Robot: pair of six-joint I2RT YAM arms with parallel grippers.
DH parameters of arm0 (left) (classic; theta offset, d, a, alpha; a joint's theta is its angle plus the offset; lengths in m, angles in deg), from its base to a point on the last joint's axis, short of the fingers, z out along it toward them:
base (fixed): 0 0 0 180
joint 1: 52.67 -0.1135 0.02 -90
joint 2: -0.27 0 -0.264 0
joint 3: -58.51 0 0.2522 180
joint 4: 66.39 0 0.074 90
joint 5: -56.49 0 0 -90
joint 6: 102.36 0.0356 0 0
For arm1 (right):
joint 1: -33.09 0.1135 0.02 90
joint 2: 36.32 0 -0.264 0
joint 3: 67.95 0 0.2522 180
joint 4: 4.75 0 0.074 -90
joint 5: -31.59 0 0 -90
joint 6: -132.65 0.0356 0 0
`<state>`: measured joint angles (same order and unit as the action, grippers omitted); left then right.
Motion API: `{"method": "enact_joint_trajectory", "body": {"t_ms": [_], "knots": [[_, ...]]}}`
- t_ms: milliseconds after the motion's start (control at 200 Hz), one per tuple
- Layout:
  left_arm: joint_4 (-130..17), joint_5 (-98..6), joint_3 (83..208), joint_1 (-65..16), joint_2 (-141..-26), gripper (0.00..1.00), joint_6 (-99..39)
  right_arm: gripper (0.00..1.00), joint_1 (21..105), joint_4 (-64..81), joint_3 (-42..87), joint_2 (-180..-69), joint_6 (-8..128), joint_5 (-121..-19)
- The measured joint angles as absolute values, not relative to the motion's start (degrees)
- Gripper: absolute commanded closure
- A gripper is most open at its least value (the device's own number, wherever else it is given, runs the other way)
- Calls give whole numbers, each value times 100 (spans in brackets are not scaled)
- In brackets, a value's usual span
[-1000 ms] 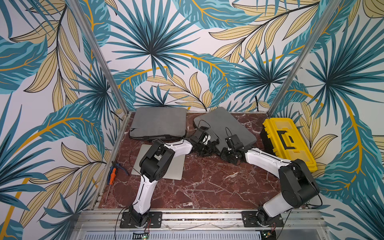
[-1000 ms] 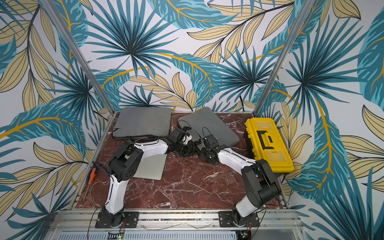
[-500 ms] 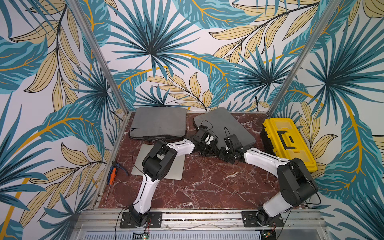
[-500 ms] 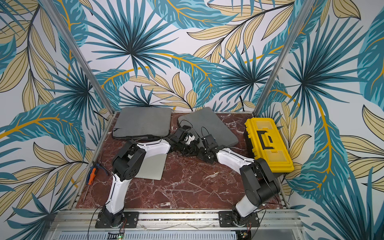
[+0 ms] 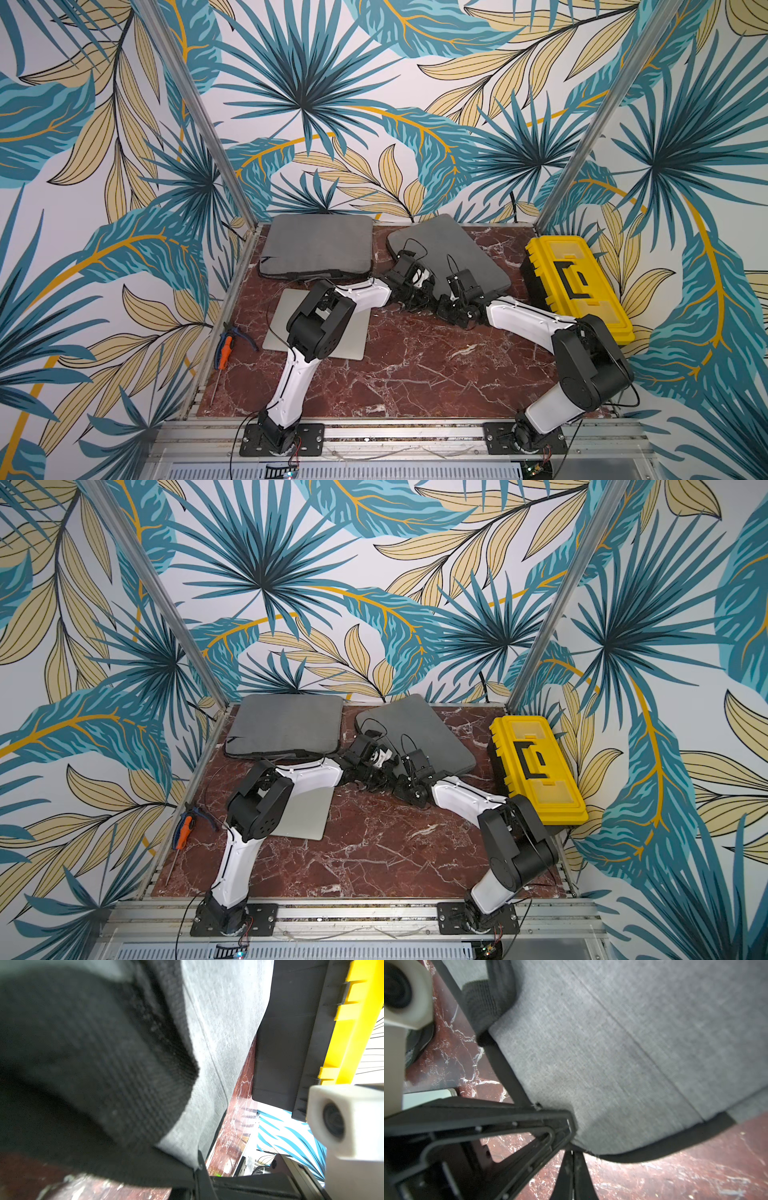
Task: Open the zippered laptop bag and take out the laptop
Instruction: Unzip the zipper on the zippered laptop bag.
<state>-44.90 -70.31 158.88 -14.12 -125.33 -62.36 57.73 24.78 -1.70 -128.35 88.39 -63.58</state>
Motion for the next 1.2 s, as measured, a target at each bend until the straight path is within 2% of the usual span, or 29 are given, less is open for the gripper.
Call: {"method": "enact_joint_trajectory", "body": {"t_ms": [280,691,1202], "knots": [[-4613,-6782,15740,-1406,-12525,100,-6348,100,5601,2592,-451,-12428,8631,-6279],[-4678,-6650,15615,-1402,-12466,100,-6383,100,5277,2697,-635,-12415,8242,-6399],[-4755,-6633,15475,-1402,-12334,100,-6359,100,4873,2813,-657,-12415,7945,-6032]]}}
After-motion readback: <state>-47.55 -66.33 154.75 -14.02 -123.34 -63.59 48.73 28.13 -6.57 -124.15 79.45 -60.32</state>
